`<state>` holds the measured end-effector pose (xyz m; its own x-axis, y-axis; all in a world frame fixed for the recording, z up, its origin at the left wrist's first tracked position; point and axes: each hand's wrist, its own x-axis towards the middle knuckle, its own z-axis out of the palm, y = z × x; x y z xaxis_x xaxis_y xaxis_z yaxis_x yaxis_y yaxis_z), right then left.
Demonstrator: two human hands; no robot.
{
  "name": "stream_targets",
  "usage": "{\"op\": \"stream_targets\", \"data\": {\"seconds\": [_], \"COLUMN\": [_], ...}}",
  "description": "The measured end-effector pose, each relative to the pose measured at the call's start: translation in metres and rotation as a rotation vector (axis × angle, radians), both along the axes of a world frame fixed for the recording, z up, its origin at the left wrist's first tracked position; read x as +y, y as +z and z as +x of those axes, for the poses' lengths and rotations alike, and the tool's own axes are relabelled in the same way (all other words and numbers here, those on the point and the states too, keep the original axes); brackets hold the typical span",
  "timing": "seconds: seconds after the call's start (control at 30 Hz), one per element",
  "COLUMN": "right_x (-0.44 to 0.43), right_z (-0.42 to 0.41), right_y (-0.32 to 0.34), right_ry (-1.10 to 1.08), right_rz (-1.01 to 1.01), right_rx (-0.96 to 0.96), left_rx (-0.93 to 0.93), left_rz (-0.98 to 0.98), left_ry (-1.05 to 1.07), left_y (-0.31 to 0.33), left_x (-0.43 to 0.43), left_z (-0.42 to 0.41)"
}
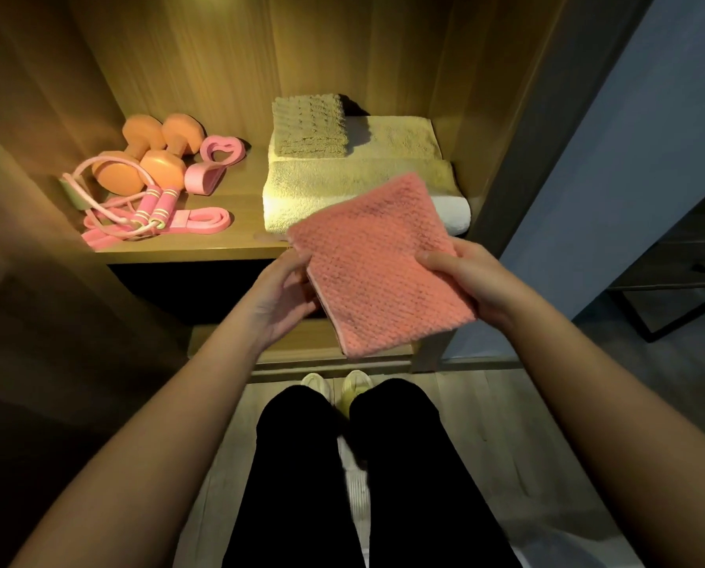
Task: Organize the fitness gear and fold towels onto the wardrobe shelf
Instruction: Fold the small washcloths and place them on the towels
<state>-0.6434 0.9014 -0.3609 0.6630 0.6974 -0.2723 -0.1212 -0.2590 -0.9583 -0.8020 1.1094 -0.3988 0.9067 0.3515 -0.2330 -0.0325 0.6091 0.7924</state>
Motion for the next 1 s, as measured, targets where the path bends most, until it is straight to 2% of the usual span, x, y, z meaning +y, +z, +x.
{"op": "stream_targets", "data": {"seconds": [0.07,0.23,0.3,0.4,0.5,0.63,0.73,0.8,0.87,0.93,1.0], "right_x": [0.007,0.023,0.027,0.034,0.048,0.075,0.089,0.098,0.104,0.105,0.105], "right_z": [0.008,0.041,0.058,0.077,0.086,0.098,0.110,0.114,0.120,0.127,0.132], "right_y": [-0.004,-0.002,0.001,-0.004,-0.019,-0.030,-0.036,-0.042,-0.044,-0.040,-0.036], "right_ry": [-0.042,-0.132,-0.145,-0.256,-0.376,-0.431,-0.557,-0.652,-0.735,-0.783,-0.777], "right_rz": [0.059,0.142,0.277,0.604,0.834,0.986,1.004,0.922,0.860,0.839,0.831], "right_rx": [0.104,0.290,0.471,0.692,0.712,0.653,0.585,0.624,0.682,0.709,0.712], "left_rx": [0.006,0.150,0.181,0.195,0.228,0.210,0.225,0.398,0.577,0.598,0.533], "left_rz": [-0.046,0.246,0.290,0.322,0.363,0.371,0.388,0.417,0.430,0.415,0.421], "left_ry": [0.066,0.018,0.061,0.117,0.122,0.160,0.253,0.253,0.159,0.095,0.054], "left_y": [0.001,0.014,0.023,0.037,0.045,0.050,0.044,0.037,0.032,0.031,0.034], "left_x": [-0.001,0.016,0.028,0.043,0.056,0.067,0.071,0.069,0.065,0.068,0.070], "left_z": [0.014,0.056,0.080,0.121,0.165,0.217,0.246,0.255,0.255,0.256,0.260]}}
